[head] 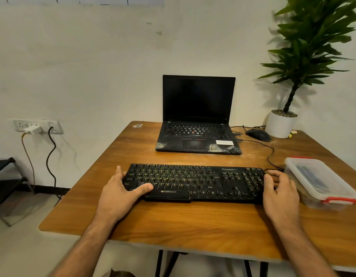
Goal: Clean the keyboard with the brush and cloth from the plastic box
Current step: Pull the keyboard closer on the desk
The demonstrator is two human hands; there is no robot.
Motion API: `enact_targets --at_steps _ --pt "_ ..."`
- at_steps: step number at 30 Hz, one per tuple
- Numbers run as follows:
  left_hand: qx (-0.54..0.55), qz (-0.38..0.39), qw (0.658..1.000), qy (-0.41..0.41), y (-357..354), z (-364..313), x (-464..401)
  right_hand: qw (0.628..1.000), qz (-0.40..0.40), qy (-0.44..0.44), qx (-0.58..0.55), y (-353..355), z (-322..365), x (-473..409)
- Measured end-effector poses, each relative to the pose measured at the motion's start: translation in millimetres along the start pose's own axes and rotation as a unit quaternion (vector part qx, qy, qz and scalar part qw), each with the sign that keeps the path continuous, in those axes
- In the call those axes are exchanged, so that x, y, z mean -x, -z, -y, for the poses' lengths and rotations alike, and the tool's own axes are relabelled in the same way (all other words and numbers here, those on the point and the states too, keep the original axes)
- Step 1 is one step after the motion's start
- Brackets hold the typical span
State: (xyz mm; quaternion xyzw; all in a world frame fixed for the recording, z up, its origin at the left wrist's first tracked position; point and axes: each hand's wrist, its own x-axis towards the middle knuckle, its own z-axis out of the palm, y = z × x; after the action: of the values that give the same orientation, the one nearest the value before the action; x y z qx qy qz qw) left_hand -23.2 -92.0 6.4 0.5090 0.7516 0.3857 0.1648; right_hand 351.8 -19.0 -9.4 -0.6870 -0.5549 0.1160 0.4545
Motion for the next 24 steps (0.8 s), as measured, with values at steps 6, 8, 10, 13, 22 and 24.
enact_targets --at_steps 6,8,10,13,22,24 --pt "0.050 -0.080 0.995 0.034 1.4 -0.3 4.0 0.998 -0.001 -0.010 -0.058 1.3 2.2 0.2" --pt "0.065 -0.088 0.993 0.046 2.4 3.0 2.3 0.998 0.000 -0.022 -0.067 2.6 2.7 0.2" --pt "0.080 -0.085 0.991 0.058 3.8 5.6 1.0 0.997 0.003 -0.023 -0.075 4.1 3.9 1.8" --pt "0.092 -0.088 0.989 0.069 3.9 5.5 1.2 0.995 -0.001 -0.031 -0.092 6.4 5.2 3.5" --pt "0.106 -0.105 0.986 0.076 4.2 3.6 4.8 0.997 -0.008 -0.024 -0.069 5.2 7.1 3.7" --pt "0.104 -0.103 0.986 0.073 4.4 3.4 5.5 0.997 -0.009 -0.023 -0.067 5.0 6.9 3.8"
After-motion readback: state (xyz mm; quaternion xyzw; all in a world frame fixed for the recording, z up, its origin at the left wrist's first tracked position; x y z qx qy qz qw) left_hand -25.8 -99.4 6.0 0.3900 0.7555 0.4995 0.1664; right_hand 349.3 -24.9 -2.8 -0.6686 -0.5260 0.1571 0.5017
